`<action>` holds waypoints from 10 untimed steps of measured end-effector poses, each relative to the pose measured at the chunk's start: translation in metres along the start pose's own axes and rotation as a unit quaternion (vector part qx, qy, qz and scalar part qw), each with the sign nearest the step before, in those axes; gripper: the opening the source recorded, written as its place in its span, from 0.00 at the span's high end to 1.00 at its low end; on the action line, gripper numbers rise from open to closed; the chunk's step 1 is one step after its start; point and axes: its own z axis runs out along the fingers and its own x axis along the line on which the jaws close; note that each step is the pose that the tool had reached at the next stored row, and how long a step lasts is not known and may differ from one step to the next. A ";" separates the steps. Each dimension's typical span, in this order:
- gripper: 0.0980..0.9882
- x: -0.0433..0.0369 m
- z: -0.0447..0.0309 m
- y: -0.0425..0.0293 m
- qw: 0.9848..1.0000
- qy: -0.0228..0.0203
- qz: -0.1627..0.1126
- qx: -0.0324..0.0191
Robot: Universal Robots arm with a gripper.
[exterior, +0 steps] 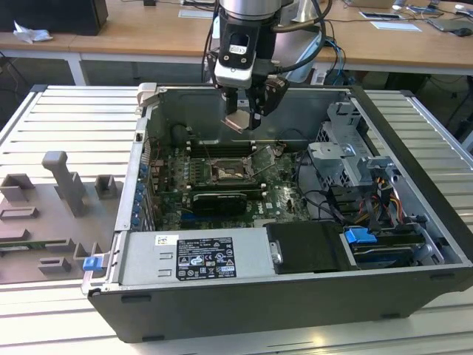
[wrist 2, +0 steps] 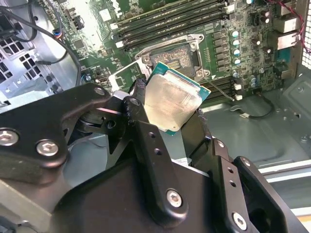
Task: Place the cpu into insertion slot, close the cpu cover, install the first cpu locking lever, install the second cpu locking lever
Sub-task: 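Place the cpu into insertion slot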
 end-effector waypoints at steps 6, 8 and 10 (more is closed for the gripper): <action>0.51 0.0000 0.0019 -0.0001 1.000 -0.002 0.020 -0.001; 0.51 0.0000 0.0025 -0.0001 1.000 -0.002 0.028 -0.001; 0.51 0.0000 0.0029 -0.0002 0.999 -0.003 0.034 -0.001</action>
